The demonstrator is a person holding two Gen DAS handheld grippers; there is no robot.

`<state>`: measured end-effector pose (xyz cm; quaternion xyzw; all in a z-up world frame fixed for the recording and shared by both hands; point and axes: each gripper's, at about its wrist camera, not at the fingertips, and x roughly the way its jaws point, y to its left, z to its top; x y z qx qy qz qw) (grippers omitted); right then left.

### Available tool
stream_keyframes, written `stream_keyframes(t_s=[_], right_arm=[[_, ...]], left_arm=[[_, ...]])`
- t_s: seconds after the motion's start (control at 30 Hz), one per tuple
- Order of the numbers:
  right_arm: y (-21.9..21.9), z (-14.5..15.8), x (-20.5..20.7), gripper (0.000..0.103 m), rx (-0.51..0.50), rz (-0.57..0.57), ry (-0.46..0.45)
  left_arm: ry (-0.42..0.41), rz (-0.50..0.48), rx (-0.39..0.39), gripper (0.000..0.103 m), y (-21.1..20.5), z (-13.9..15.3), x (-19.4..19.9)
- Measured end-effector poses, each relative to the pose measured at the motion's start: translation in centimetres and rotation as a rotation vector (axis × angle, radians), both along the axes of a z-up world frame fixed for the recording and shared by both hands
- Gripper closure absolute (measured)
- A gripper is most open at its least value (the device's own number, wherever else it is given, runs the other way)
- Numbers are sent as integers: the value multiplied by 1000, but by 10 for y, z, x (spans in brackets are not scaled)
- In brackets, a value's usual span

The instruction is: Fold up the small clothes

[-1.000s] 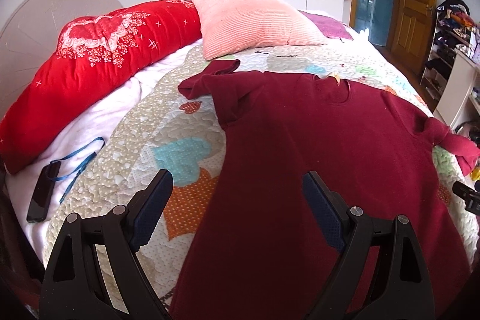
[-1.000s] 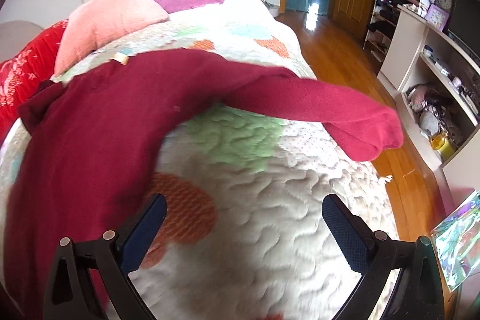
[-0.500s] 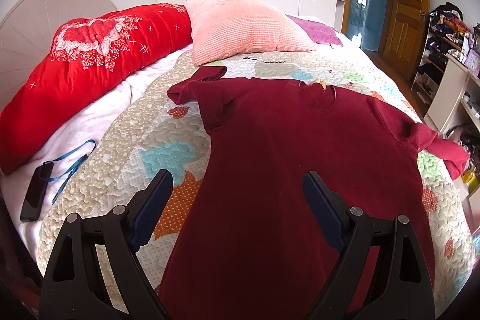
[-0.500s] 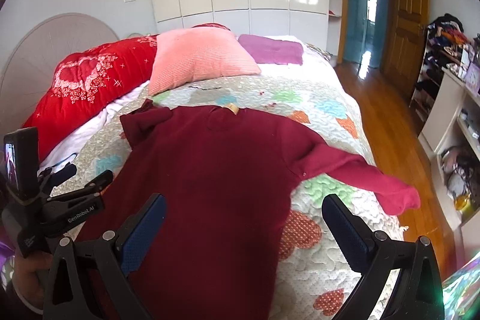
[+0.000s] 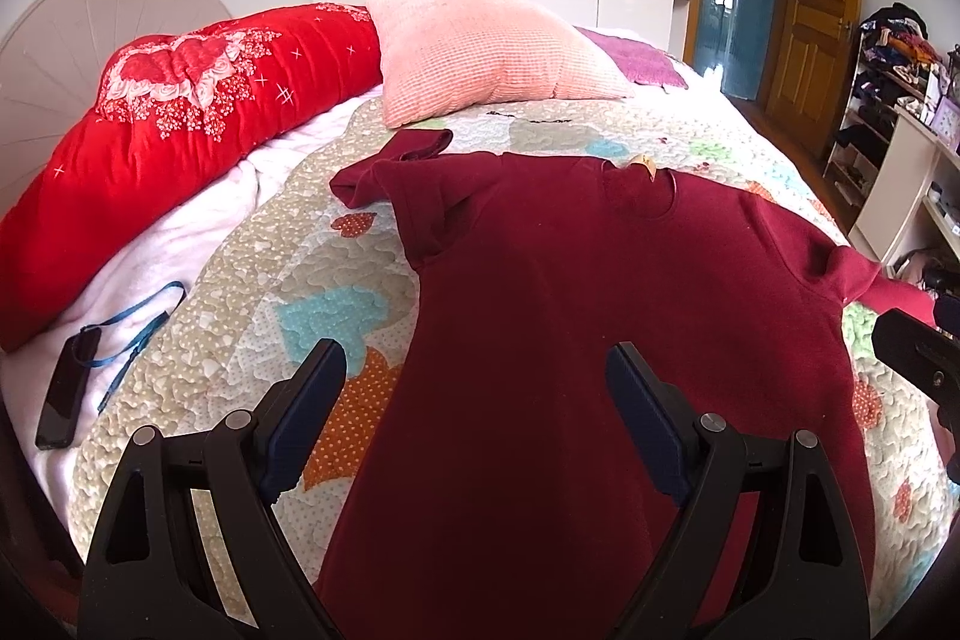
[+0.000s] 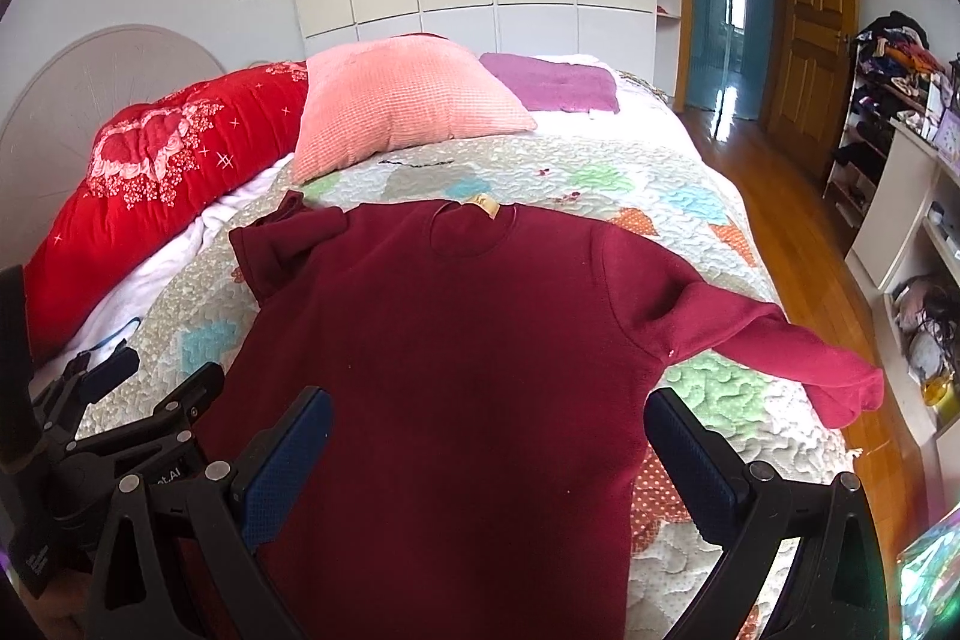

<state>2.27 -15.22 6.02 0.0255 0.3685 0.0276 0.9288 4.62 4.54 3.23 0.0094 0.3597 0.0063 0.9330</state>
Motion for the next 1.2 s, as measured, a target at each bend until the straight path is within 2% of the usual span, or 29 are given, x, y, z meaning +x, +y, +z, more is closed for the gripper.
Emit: stream_keyframes(t_s=[0.3, 0.5, 0.8, 1.07, 1.2], right_arm=[[4, -18, 18, 0, 10, 6, 38], [10, -35, 40, 0, 29, 11, 68], [32, -53, 81, 0, 17, 56, 88], [53, -67, 107, 0, 13, 113, 111], [58, -75, 115, 0, 11, 136, 130]], left_arm=[[21, 0, -11, 15, 6, -7, 13], [36, 11, -16, 15, 20, -11, 38], [66, 53, -46, 15, 59, -9, 99], [69, 58, -17, 15, 70, -5, 167], [75, 33, 32, 15, 60, -13, 196]])
